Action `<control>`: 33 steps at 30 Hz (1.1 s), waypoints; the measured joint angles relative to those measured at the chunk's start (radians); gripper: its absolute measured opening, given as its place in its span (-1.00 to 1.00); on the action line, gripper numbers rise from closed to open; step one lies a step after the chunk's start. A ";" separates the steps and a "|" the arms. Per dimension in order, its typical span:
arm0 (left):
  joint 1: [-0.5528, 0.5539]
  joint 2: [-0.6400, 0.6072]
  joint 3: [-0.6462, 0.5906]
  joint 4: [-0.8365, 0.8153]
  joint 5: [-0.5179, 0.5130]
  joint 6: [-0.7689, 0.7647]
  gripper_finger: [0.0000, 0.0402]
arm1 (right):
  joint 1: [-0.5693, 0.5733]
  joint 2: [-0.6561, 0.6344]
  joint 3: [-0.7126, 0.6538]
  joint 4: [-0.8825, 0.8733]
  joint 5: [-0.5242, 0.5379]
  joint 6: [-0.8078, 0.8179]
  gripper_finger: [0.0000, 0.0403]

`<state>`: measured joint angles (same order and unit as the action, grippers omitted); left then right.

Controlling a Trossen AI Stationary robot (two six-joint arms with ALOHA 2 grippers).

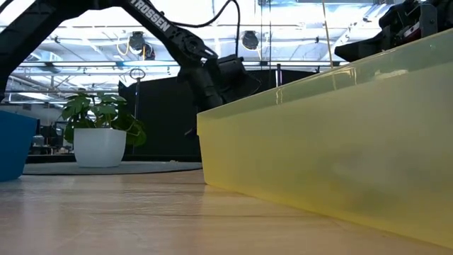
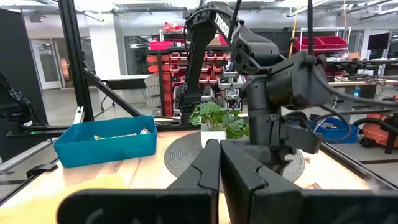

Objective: Pick and place Granola Bars by type
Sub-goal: Put the yellow snack into the blue bin

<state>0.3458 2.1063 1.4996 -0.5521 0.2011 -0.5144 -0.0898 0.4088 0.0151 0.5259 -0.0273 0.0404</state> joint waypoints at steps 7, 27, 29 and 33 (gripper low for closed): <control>0.005 -0.004 -0.060 0.003 -0.038 -0.007 0.01 | 0.000 0.000 0.000 0.000 0.000 0.000 -0.98; -0.030 -0.240 -0.075 -0.225 -0.161 0.155 -0.91 | 0.000 0.000 0.000 0.000 0.000 0.000 -0.98; -0.067 -0.311 -0.075 -0.276 -0.178 0.154 -0.91 | 0.000 0.000 0.000 0.001 0.000 0.000 -0.98; -0.163 -0.470 -0.073 -0.336 -0.233 0.144 -0.92 | 0.000 0.000 0.000 0.000 0.000 0.000 -0.98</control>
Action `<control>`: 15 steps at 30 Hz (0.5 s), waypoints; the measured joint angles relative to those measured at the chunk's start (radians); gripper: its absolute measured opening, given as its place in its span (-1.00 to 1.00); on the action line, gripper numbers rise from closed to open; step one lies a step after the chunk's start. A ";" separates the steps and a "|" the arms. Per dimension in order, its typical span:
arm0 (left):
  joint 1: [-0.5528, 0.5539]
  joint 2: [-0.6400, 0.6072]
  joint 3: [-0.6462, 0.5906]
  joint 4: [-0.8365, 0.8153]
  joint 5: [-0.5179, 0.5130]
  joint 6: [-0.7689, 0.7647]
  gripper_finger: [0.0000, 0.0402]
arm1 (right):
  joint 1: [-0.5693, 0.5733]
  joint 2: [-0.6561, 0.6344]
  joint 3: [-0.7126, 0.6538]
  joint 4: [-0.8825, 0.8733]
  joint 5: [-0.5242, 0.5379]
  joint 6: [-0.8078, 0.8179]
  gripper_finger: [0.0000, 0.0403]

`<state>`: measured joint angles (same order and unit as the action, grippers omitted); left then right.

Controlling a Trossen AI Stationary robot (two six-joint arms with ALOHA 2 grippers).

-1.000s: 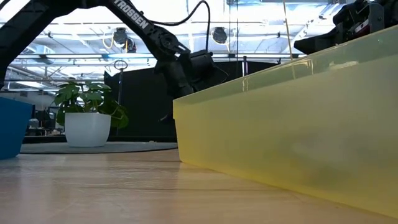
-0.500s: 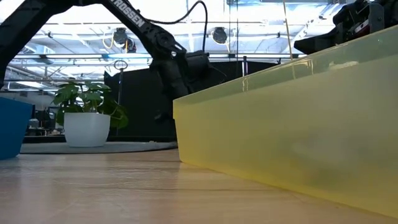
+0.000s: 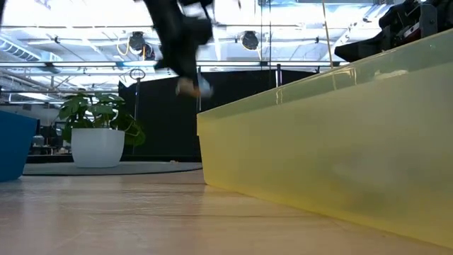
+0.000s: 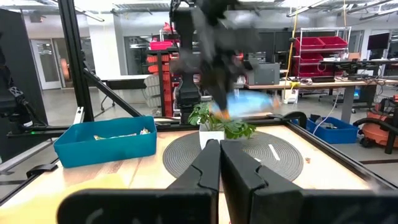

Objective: Pick and place Granola Bars by type
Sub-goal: Put the yellow snack into the blue bin

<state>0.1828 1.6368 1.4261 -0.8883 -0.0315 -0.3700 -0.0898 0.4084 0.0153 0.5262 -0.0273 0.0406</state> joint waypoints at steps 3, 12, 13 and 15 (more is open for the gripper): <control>-0.078 -0.114 0.000 -0.034 -0.027 -0.043 -0.92 | 0.000 0.000 0.000 0.000 0.000 0.000 -0.98; -0.560 -0.266 0.002 -0.416 -0.101 -0.445 -0.93 | 0.000 0.000 0.000 0.000 0.000 0.000 -0.98; -0.632 -0.265 0.001 -0.447 -0.102 -0.497 -0.93 | 0.000 0.000 0.000 0.000 0.000 0.000 -0.98; -0.786 -0.262 -0.021 -0.448 -0.099 -0.603 -0.93 | 0.000 0.000 0.000 0.000 0.000 0.000 -0.98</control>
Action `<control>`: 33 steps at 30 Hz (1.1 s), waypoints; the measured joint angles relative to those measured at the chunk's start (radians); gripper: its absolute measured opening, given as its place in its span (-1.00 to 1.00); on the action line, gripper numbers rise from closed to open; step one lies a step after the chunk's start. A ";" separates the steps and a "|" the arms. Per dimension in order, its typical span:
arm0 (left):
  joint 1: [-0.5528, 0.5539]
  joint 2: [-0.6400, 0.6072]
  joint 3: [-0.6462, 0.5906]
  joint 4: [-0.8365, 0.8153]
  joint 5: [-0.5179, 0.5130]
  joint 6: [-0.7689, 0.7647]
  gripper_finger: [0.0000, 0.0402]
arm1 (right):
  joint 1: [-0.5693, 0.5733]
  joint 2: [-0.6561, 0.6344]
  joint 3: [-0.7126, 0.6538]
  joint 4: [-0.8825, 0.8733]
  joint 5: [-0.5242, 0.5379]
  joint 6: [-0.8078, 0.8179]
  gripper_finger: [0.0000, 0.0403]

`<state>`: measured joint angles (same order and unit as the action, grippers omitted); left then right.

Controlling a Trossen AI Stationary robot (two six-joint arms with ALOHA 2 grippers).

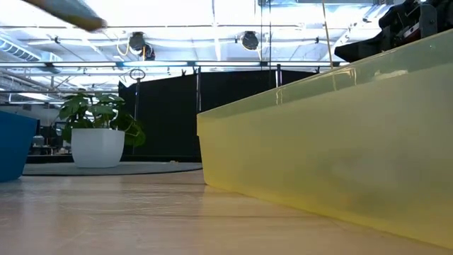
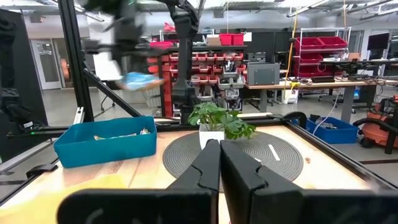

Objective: Pick and place Granola Bars by type
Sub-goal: Put the yellow snack into the blue bin, then put the red snack into the pink bin

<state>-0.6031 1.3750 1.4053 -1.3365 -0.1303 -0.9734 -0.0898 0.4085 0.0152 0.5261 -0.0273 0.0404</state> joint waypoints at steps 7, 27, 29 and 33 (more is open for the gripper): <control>-0.413 0.002 -0.183 0.253 -0.057 -0.460 -0.93 | 0.000 0.000 0.000 0.000 0.000 0.000 -0.98; -0.536 0.002 -0.602 0.658 -0.108 -0.811 -0.44 | 0.000 0.000 0.000 0.000 0.000 0.000 -0.98; -0.528 0.001 -0.588 0.659 -0.136 -0.799 -0.34 | 0.000 0.000 0.000 0.000 0.000 0.000 -0.98; -0.518 -0.001 -0.552 0.659 -0.217 -0.773 -0.22 | 0.000 0.000 0.000 0.000 0.000 0.000 -0.98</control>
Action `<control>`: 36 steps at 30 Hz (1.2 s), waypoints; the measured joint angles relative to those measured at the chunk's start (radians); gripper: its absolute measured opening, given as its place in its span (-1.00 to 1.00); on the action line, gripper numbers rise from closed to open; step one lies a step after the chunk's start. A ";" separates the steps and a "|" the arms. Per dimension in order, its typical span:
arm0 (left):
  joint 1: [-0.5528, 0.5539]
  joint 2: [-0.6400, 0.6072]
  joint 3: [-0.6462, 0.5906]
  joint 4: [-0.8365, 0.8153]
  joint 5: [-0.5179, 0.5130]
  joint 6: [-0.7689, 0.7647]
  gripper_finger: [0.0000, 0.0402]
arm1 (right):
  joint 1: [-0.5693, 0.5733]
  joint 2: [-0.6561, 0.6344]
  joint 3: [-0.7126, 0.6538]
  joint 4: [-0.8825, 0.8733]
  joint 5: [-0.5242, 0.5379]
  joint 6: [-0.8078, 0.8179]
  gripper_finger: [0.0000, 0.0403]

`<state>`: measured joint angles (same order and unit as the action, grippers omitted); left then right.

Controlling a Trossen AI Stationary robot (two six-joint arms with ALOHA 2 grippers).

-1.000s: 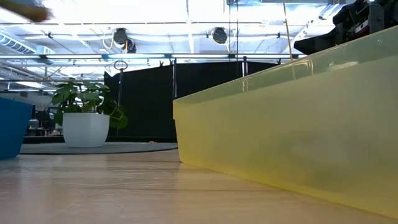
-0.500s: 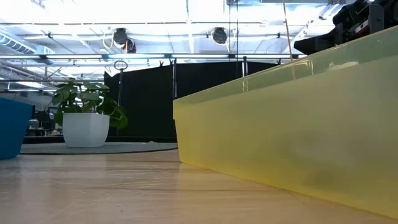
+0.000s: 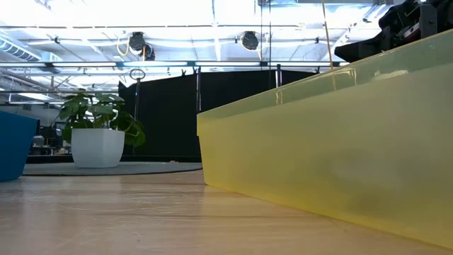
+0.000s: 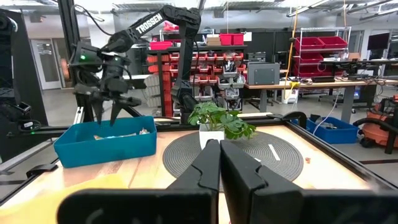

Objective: Pick and place Granola Bars by type
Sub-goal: Put the red snack into the pink bin

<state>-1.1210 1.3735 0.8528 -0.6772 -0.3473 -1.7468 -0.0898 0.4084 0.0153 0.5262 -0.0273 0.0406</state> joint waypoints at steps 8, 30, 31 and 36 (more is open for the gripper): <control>0.007 -0.023 0.075 0.008 -0.578 0.568 -0.19 | 0.000 0.000 0.000 0.000 0.000 0.000 -0.98; 0.518 -0.872 -0.663 0.871 -0.249 1.558 -0.19 | 0.000 0.000 0.000 0.000 0.000 0.000 -0.98; 0.553 -0.912 -0.685 0.874 -0.200 1.585 -0.19 | 0.000 0.000 0.000 0.000 0.000 0.000 -0.98; 0.684 -1.070 -0.760 0.850 -0.059 1.635 -0.19 | 0.000 0.000 0.000 0.011 0.000 0.030 -0.98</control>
<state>-0.4368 0.3039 0.0929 0.1725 -0.4063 -0.1118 -0.0898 0.4088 0.0154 0.5376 -0.0277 0.0703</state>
